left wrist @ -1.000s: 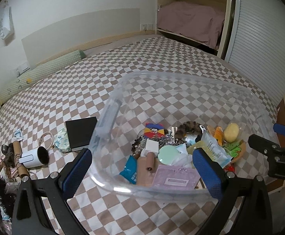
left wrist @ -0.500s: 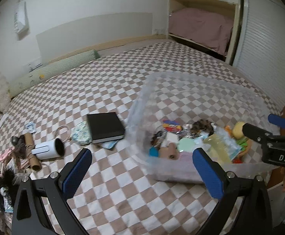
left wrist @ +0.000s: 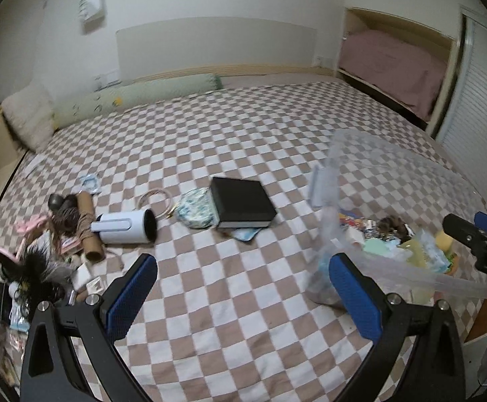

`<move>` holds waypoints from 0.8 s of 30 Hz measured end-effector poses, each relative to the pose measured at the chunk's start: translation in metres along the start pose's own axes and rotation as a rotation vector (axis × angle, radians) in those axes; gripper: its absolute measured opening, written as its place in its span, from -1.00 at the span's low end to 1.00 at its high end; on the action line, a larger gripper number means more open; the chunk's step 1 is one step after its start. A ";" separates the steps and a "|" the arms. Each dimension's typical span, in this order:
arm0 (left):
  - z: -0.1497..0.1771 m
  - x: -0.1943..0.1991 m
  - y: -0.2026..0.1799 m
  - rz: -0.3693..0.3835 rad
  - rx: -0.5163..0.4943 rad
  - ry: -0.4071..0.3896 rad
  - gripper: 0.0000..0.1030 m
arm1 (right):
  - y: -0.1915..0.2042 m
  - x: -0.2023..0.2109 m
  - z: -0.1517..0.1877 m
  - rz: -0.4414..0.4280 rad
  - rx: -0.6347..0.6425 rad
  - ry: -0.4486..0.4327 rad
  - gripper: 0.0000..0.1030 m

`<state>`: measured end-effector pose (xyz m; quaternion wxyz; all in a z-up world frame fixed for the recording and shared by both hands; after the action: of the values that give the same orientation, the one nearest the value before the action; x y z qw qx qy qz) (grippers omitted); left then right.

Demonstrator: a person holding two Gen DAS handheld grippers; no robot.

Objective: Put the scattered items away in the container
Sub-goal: 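Lift both open tools out of the container and back toward the pile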

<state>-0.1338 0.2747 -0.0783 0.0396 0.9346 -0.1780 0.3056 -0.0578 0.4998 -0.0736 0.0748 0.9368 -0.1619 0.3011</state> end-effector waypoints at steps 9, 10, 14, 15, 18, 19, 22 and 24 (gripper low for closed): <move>0.012 0.010 0.043 -0.057 0.029 0.010 1.00 | 0.042 -0.005 -0.003 -0.066 0.060 -0.010 1.00; 0.012 0.011 0.047 -0.064 0.027 0.007 1.00 | 0.048 -0.005 -0.003 -0.072 0.071 -0.013 1.00; 0.013 0.020 0.066 -0.091 0.033 -0.003 1.00 | 0.071 -0.006 -0.003 -0.101 0.094 -0.016 1.00; 0.014 0.022 0.071 -0.096 0.035 -0.002 1.00 | 0.077 -0.006 -0.003 -0.108 0.095 -0.017 1.00; 0.016 0.026 0.083 -0.110 0.044 -0.005 1.00 | 0.090 -0.006 -0.003 -0.131 0.094 -0.026 1.00; 0.017 0.028 0.087 -0.114 0.047 -0.005 1.00 | 0.095 -0.005 -0.003 -0.139 0.096 -0.034 1.00; 0.020 0.034 0.100 -0.128 0.050 -0.009 1.00 | 0.111 -0.003 -0.003 -0.158 0.109 -0.046 1.00; 0.023 0.039 0.109 -0.139 0.044 -0.011 1.00 | 0.123 -0.001 -0.002 -0.170 0.126 -0.047 1.00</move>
<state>-0.1309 0.1567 -0.0776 0.0390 0.9470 -0.1062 0.3006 -0.1028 0.3859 -0.0671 0.0374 0.9567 -0.0641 0.2814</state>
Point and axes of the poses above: each gripper's, at about its wrist camera, not at the fingertips, and x roughly against the way its jaws point, y to its left, z to its underside, the point moved 9 cm from there along -x, roughly the way its jaws point, and after that the axes turned 11 degrees about -y, right-handed, at the moved point
